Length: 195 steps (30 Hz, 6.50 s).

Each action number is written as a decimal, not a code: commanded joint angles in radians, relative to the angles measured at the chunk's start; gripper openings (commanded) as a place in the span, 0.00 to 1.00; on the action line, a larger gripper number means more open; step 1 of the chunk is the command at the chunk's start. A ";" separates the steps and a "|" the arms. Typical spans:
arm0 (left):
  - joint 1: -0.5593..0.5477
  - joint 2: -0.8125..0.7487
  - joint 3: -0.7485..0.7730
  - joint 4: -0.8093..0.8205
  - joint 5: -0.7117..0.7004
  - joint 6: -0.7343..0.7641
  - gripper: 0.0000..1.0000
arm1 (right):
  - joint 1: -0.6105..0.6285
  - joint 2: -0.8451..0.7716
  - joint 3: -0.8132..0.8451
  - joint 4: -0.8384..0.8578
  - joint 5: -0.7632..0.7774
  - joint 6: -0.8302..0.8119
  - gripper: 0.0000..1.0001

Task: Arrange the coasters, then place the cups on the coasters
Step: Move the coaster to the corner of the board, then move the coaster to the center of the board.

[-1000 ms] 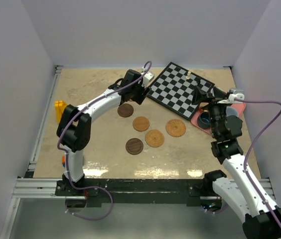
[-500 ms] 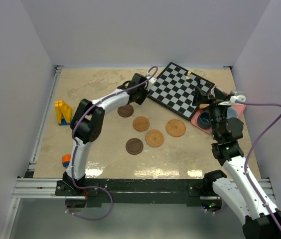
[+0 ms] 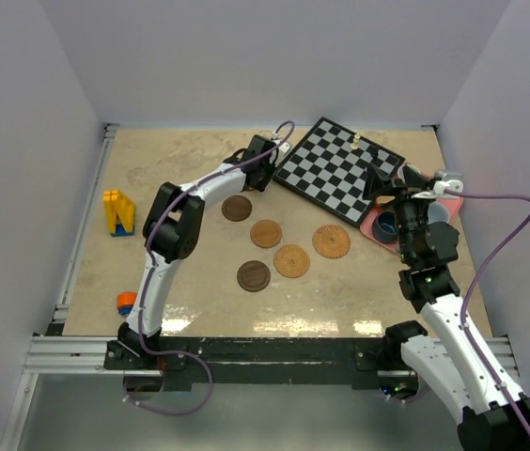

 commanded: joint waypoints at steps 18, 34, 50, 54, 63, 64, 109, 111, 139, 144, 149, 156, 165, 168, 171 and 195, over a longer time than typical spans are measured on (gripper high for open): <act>0.103 0.006 -0.044 -0.040 0.092 -0.062 0.27 | 0.001 0.007 -0.007 0.020 0.033 0.019 0.93; 0.232 -0.103 -0.234 0.018 0.056 -0.069 0.25 | 0.003 -0.004 -0.010 0.015 0.039 0.025 0.94; 0.317 -0.137 -0.301 0.023 -0.020 -0.009 0.25 | 0.003 -0.015 -0.008 0.007 0.053 0.025 0.94; 0.347 -0.154 -0.311 0.026 -0.013 -0.006 0.25 | 0.003 -0.027 -0.008 0.004 0.055 0.024 0.94; 0.416 -0.158 -0.314 0.033 0.020 0.006 0.26 | 0.003 -0.032 -0.008 0.000 0.062 0.021 0.94; 0.422 -0.157 -0.314 0.033 0.018 0.006 0.26 | 0.003 -0.032 -0.008 0.000 0.062 0.021 0.94; 0.466 -0.284 -0.291 0.125 0.107 0.030 0.52 | 0.003 0.003 -0.007 0.012 0.048 0.005 0.95; 0.466 -0.319 -0.291 0.138 0.135 0.020 0.57 | 0.003 0.016 -0.004 0.016 0.038 0.005 0.95; 0.361 -1.263 -0.904 0.202 0.040 -0.197 0.92 | 0.300 0.681 0.430 -0.289 -0.157 -0.194 0.88; 0.359 -1.252 -0.917 0.208 0.058 -0.210 0.92 | 0.454 0.845 0.487 -0.286 -0.004 -0.243 0.86; 0.361 -1.275 -0.923 0.216 0.007 -0.224 0.94 | 0.498 1.003 0.522 -0.261 -0.039 -0.246 0.86; 0.379 -1.266 -0.927 0.219 -0.013 -0.286 0.96 | 0.500 1.116 0.578 -0.270 -0.114 -0.360 0.84; 0.379 -1.281 -0.933 0.225 -0.029 -0.282 0.97 | 0.500 1.249 0.667 -0.301 -0.229 -0.469 0.77; 0.379 -1.287 -0.932 0.225 -0.036 -0.279 0.97 | 0.500 1.278 0.696 -0.312 -0.237 -0.487 0.75; 0.379 -1.290 -0.933 0.225 -0.036 -0.279 0.97 | 0.498 1.297 0.716 -0.316 -0.245 -0.495 0.75; 0.379 -1.289 -0.936 0.230 -0.029 -0.286 0.98 | 0.472 1.453 0.843 -0.379 -0.260 -0.478 0.73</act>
